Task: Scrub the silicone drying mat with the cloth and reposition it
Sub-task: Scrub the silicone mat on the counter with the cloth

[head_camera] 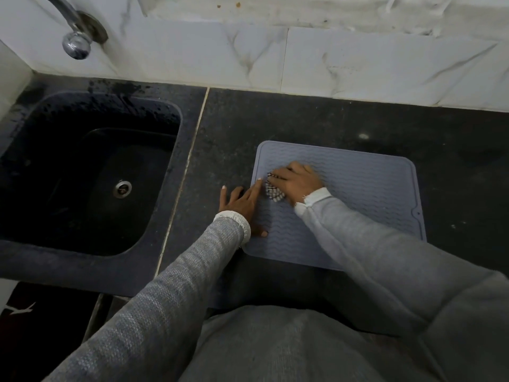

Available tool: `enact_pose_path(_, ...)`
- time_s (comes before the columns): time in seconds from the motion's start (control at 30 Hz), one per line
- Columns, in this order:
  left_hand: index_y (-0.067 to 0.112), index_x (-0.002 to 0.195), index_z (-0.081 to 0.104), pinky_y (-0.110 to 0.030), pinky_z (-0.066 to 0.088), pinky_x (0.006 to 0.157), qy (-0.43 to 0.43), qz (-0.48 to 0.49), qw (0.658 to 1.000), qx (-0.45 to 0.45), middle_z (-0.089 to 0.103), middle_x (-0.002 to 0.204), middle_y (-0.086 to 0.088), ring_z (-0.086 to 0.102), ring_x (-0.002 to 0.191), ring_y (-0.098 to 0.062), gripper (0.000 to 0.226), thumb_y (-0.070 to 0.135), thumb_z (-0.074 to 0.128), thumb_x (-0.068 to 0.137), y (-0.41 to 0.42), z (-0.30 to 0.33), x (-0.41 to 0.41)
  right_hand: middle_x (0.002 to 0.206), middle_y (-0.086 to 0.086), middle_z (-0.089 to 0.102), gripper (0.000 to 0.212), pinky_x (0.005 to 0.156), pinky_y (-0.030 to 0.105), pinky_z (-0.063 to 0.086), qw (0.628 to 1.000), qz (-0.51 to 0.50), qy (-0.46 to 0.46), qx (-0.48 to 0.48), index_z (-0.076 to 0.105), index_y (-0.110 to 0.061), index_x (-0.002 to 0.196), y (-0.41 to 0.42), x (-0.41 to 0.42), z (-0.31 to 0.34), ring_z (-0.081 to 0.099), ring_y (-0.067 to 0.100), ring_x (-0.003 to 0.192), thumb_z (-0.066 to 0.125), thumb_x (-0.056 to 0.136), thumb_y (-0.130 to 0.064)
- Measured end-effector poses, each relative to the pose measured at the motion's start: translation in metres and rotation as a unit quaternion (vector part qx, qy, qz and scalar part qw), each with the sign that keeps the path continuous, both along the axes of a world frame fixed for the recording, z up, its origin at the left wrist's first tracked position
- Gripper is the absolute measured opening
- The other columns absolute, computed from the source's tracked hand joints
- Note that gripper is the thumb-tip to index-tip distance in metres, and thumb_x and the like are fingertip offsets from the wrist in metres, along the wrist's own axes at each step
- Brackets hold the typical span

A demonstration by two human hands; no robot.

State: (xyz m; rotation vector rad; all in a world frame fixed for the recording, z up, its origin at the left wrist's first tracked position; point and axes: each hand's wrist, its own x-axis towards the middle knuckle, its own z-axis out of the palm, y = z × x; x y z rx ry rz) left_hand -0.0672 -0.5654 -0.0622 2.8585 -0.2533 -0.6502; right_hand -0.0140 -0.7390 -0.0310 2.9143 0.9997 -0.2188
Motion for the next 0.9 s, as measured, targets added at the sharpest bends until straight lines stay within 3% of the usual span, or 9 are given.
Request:
enact_pose_path(0.17,0.028,0.142,-0.026,-0.053,-0.017,0.105,0.003,0.005,1.0,-0.001,0.021,0.154,0.006,0.011,0.141,-0.027,0.137,0.061,0.076,0.057,0.001,-0.002,0.0,0.149,-0.001,0.03,0.052,0.105,0.042,0.026,0.997,0.008,0.024,-0.075,0.034,-0.026,0.14,-0.003,-0.004,-0.013,0.028,0.028,0.13,0.052,0.091,-0.027)
enact_pose_path(0.33,0.026,0.143,-0.025,-0.053,-0.017,0.105,0.003,-0.002,1.0,-0.021,0.02,0.154,0.002,0.011,0.141,-0.028,0.135,0.058,0.076,0.059,0.004,-0.001,-0.001,0.131,0.003,0.056,0.046,0.092,0.042,0.038,0.999,-0.009,0.0,-0.051,0.059,-0.019,0.123,-0.055,-0.013,-0.006,0.049,0.031,0.116,0.069,0.079,-0.025)
enact_pose_path(0.4,0.026,0.144,-0.024,-0.055,-0.015,0.107,0.004,-0.002,1.0,-0.021,0.021,0.154,0.003,0.012,0.141,-0.028,0.135,0.057,0.077,0.059,0.003,0.0,-0.001,0.133,0.003,0.054,0.044,0.094,0.043,0.032,0.999,-0.027,0.024,-0.02,0.059,-0.018,0.124,-0.051,-0.009,-0.003,0.044,0.031,0.119,0.065,0.081,-0.02)
enact_pose_path(0.53,0.028,0.143,-0.023,-0.057,-0.012,0.107,0.004,0.001,1.0,-0.009,0.023,0.152,0.007,0.015,0.14,-0.028,0.137,0.059,0.077,0.055,0.002,-0.001,0.002,0.139,0.0,0.046,0.041,0.098,0.042,0.028,0.999,-0.022,-0.011,0.027,0.052,-0.022,0.129,-0.007,0.0,-0.003,0.037,0.028,0.123,0.053,0.089,-0.021)
enact_pose_path(0.63,0.028,0.143,-0.024,-0.057,-0.012,0.107,-0.001,0.007,1.0,0.003,0.024,0.152,0.008,0.015,0.14,-0.027,0.138,0.061,0.077,0.053,0.001,-0.004,0.001,0.145,-0.003,0.037,0.044,0.101,0.04,0.028,1.0,-0.005,-0.009,-0.028,0.041,-0.024,0.136,0.018,-0.002,-0.008,0.031,0.026,0.128,0.047,0.093,-0.028)
enact_pose_path(0.73,0.029,0.143,-0.024,-0.057,-0.012,0.107,0.004,0.004,1.0,-0.008,0.023,0.153,0.005,0.015,0.141,-0.027,0.137,0.06,0.077,0.055,0.003,-0.006,0.002,0.149,0.0,0.03,0.052,0.106,0.042,0.026,0.996,-0.009,-0.001,-0.086,0.037,-0.025,0.139,-0.005,-0.007,-0.012,0.027,0.027,0.132,0.053,0.09,-0.027)
enact_pose_path(0.83,0.029,0.144,-0.022,-0.057,-0.013,0.107,0.004,-0.004,1.0,-0.012,0.023,0.153,0.004,0.014,0.141,-0.028,0.134,0.059,0.076,0.057,0.004,-0.005,0.002,0.136,0.003,0.051,0.044,0.093,0.042,0.04,0.997,0.002,-0.037,-0.064,0.056,-0.02,0.126,-0.041,-0.015,-0.006,0.049,0.029,0.118,0.064,0.082,-0.022)
enact_pose_path(0.9,0.031,0.145,-0.016,-0.057,-0.011,0.108,0.007,-0.007,1.0,-0.015,0.026,0.152,0.004,0.015,0.141,-0.028,0.127,0.06,0.074,0.059,0.004,-0.003,0.001,0.106,0.004,0.07,0.045,0.072,0.038,0.052,0.995,0.021,-0.085,-0.046,0.073,-0.016,0.099,-0.05,-0.019,-0.005,0.066,0.028,0.089,0.085,0.055,-0.019)
